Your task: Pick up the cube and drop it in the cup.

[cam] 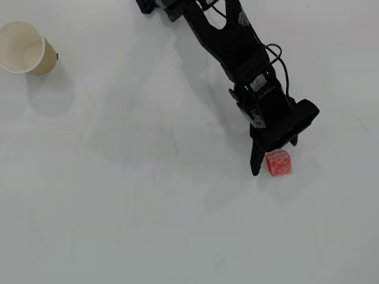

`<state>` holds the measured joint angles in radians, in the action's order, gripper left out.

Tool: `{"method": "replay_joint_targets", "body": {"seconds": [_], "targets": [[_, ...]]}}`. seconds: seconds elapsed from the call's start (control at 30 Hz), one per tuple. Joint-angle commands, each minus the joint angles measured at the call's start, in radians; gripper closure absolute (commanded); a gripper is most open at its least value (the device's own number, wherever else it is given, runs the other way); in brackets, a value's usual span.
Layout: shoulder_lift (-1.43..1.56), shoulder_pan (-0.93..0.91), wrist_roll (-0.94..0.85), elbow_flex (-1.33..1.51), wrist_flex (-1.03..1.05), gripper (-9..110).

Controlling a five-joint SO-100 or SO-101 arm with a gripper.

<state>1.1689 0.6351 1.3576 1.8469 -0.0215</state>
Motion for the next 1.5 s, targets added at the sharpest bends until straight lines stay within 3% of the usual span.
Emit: {"method": "replay_joint_targets", "body": {"seconds": [0.0, 1.47], "targets": [[0.023, -0.021, 0.008, -0.14, -0.044, 56], [-0.183, -0.018, 0.02, -0.376, -0.032, 56]]}}
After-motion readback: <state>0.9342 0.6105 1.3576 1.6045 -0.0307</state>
